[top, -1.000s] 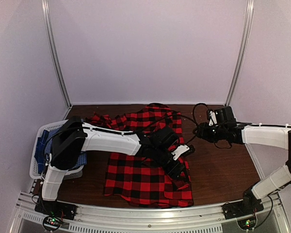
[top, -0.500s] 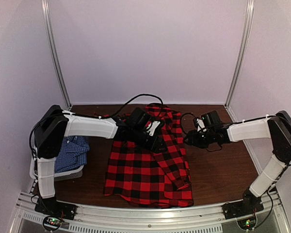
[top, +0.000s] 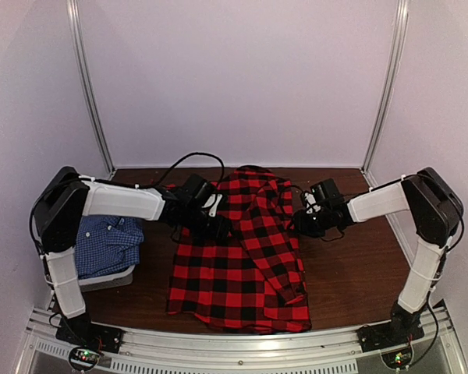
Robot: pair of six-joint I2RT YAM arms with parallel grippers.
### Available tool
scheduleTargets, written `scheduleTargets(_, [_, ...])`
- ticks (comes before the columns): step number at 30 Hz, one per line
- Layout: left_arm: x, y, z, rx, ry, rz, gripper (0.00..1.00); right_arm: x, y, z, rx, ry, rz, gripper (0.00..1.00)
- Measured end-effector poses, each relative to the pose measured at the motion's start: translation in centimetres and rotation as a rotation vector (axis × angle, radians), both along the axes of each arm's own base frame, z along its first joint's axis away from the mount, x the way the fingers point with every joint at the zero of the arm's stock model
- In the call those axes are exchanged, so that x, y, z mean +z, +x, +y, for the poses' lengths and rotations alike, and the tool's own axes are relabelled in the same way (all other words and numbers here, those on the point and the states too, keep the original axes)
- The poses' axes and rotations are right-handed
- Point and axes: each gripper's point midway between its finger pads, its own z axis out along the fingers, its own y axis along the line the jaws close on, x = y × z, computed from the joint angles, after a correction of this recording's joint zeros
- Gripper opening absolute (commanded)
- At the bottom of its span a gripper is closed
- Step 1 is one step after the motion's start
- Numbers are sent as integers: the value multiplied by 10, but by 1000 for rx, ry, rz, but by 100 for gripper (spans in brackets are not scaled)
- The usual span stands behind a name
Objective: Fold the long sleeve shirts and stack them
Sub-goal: Smooth out the 1/3-folded shirt at the center of the board.
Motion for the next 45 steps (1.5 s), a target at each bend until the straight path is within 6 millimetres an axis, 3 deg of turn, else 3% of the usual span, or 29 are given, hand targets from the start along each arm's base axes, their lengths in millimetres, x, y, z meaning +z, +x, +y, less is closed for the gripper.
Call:
scheduleTargets(6, [0, 6, 9, 31, 17, -11, 64, -3, 4, 0, -1, -10, -6, 33])
scheduleTargets(14, [8, 15, -1, 29, -2, -26, 64, -3, 13, -10, -44, -67, -37, 38])
scheduleTargets(19, [33, 38, -27, 18, -67, -76, 53, 11, 21, -16, -74, -98, -72, 37])
scheduleTargets(23, [56, 70, -63, -6, -143, -141, 45, 38, 35, -9, -74, -65, -131, 33])
scheduleTargets(27, [62, 103, -99, -32, -188, -199, 37, 56, 45, -2, -71, -38, -167, 32])
scheduleTargets(33, [39, 147, -124, -18, -210, -240, 30, 79, 38, -3, -66, -22, -184, 32])
scheduleTargets(39, [-9, 194, -116, 29, -253, -226, 29, 108, 26, -7, -59, 7, -222, 32])
scheduleTargets(43, [-31, 213, -106, 61, -282, -207, 30, 111, 19, -10, -57, 8, -219, 32])
scheduleTargets(45, [-30, 218, -104, 72, -299, -204, 30, 108, 17, -10, -54, 7, -211, 32])
